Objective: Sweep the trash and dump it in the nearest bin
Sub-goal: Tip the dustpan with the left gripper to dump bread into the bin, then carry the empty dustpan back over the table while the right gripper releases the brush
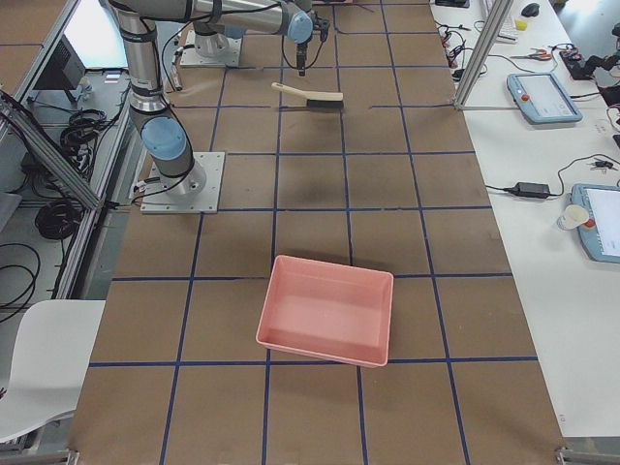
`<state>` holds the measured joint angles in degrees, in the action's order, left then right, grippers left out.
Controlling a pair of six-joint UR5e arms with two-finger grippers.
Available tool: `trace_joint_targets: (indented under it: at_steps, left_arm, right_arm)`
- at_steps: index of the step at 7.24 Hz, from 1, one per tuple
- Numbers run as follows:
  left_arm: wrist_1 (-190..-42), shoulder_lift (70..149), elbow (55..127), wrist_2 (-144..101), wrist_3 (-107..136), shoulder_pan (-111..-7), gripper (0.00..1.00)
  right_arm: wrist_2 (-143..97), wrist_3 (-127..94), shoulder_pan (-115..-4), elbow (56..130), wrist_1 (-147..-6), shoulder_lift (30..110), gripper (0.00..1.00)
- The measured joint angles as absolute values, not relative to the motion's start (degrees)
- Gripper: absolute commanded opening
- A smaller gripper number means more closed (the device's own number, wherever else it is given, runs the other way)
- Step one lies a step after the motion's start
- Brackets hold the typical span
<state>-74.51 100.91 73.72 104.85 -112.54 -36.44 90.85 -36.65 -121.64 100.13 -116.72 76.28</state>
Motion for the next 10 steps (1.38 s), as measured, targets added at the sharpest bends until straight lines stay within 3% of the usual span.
trace_joint_targets:
  at_steps: [3,10]
  left_arm:
    - [-79.7,100.4,73.8,104.8,-100.2,-43.6,0.00]
    - [-84.9,101.8,76.8,93.7,-64.2,-66.4,0.00]
  right_arm:
    - [90.4,-31.9,-114.8,95.3,-110.6,79.6,0.99]
    - [87.1,-14.1,-98.3,93.6,-99.8,88.0,1.00]
